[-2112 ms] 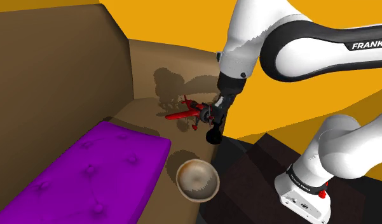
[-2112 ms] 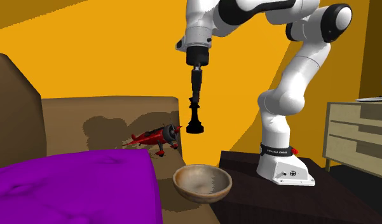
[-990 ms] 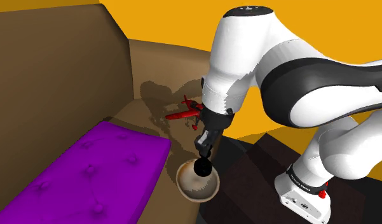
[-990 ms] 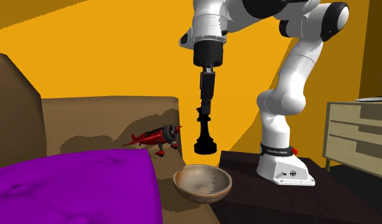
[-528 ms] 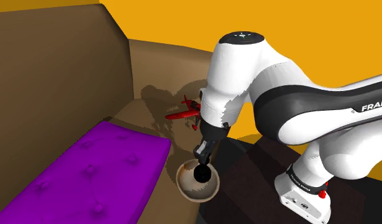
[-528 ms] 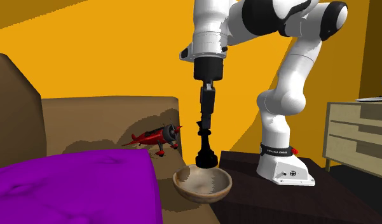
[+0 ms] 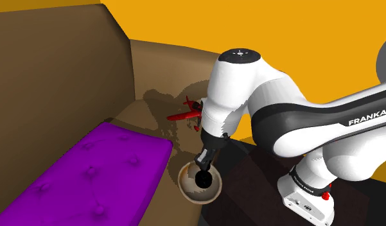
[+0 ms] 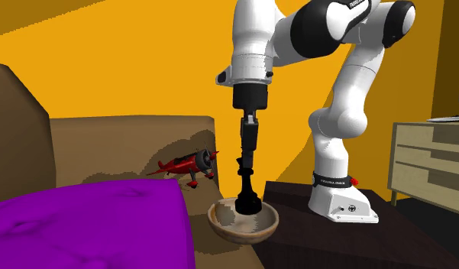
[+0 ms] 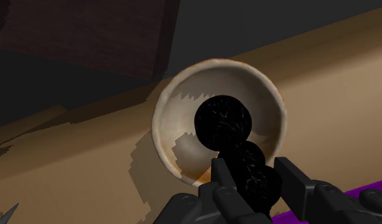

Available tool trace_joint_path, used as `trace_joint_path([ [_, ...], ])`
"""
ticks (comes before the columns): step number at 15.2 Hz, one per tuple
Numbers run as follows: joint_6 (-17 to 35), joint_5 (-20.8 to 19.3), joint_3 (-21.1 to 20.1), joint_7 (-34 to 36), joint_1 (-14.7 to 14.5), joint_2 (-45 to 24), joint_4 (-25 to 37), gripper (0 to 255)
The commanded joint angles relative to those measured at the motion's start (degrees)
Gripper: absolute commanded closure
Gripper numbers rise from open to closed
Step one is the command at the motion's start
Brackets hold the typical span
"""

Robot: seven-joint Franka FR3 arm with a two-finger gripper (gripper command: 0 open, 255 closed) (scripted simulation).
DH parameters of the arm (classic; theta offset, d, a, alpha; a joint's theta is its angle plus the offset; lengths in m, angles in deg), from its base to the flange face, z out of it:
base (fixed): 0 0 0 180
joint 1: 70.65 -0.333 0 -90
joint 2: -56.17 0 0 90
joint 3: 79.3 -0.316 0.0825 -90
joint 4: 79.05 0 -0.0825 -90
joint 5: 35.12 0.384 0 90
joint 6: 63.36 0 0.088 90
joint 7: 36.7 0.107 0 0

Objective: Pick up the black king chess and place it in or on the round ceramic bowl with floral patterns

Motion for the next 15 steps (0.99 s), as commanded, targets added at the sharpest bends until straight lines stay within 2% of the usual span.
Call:
trace_joint_path([
  [1, 0.1, 0.0, 0.0, 0.0, 0.0, 0.0, 0.0, 255],
  [4, 0.1, 0.0, 0.0, 0.0, 0.0, 0.0, 0.0, 255],
  [5, 0.1, 0.0, 0.0, 0.0, 0.0, 0.0, 0.0, 0],
  [10, 0.1, 0.0, 0.0, 0.0, 0.0, 0.0, 0.0, 0],
  [14, -8.0, 0.0, 2.2, -0.5, -0.4, 3.1, 5.0, 0],
  [15, -8.0, 0.0, 2.2, -0.5, -0.4, 3.1, 5.0, 0],
])
